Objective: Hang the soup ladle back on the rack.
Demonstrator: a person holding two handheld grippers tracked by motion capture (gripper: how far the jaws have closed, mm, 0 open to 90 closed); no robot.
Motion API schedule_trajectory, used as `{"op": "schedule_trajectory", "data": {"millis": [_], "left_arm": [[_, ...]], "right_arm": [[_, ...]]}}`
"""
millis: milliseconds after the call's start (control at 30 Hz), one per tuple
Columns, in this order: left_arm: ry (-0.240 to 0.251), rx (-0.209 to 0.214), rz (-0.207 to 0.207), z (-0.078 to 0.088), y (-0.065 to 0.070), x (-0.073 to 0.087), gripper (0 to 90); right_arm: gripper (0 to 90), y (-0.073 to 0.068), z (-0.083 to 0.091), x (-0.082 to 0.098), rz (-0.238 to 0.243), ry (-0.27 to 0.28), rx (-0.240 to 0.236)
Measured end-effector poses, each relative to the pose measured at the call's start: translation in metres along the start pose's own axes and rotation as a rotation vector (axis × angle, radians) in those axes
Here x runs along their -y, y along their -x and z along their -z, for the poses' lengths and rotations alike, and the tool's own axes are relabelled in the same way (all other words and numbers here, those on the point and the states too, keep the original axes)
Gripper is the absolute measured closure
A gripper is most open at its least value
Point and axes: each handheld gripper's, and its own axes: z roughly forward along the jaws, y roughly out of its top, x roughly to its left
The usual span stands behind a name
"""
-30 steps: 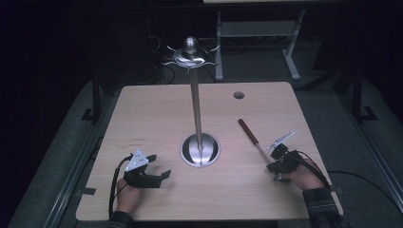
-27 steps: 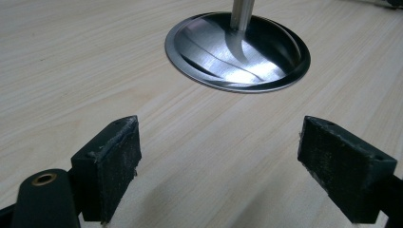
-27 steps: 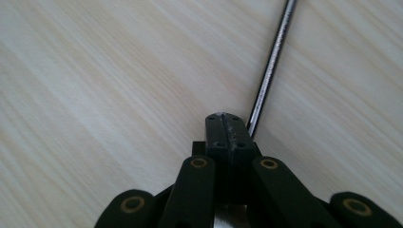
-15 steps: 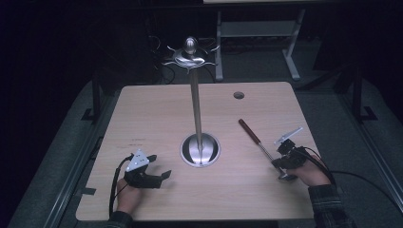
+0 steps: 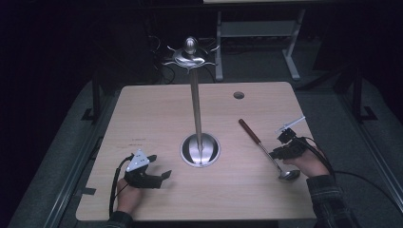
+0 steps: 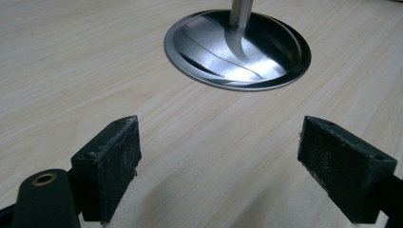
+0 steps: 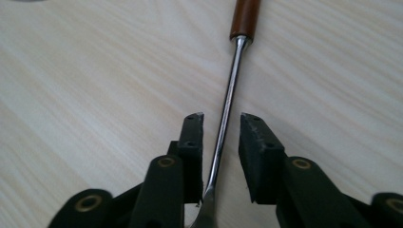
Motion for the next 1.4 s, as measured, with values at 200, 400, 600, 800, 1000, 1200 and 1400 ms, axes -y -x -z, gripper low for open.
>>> {"op": "schedule_trajectory", "data": {"millis": [200,400,600,800,1000,1200,1400], "left_arm": [[0.000,0.001,-0.003,0.000,0.000,0.000,14.2],[-0.010,0.004,-0.007,0.001,0.000,0.000,14.2],[-0.007,0.006,-0.009,0.001,0.000,0.000,14.2],[-0.005,0.007,-0.011,0.000,0.000,0.000,14.2],[-0.006,0.009,-0.006,0.000,0.000,0.000,14.2],[-0.006,0.009,-0.007,0.000,0.001,0.000,14.2],[-0.007,0.009,-0.006,0.000,0.001,0.000,14.2]], "right_arm": [[66.0,0.004,-0.001,-0.014,-0.019,-0.016,0.007],[64.1,0.005,-0.008,-0.031,-0.039,-0.045,0.016],[62.5,0.007,-0.020,-0.049,-0.049,-0.087,0.020],[62.3,0.010,-0.032,-0.065,-0.056,-0.110,0.027],[62.9,0.013,-0.044,-0.080,-0.053,-0.136,0.030],[64.6,0.014,-0.057,-0.090,-0.059,-0.149,0.012],[68.4,0.013,-0.070,-0.091,-0.053,-0.199,0.036]]}}
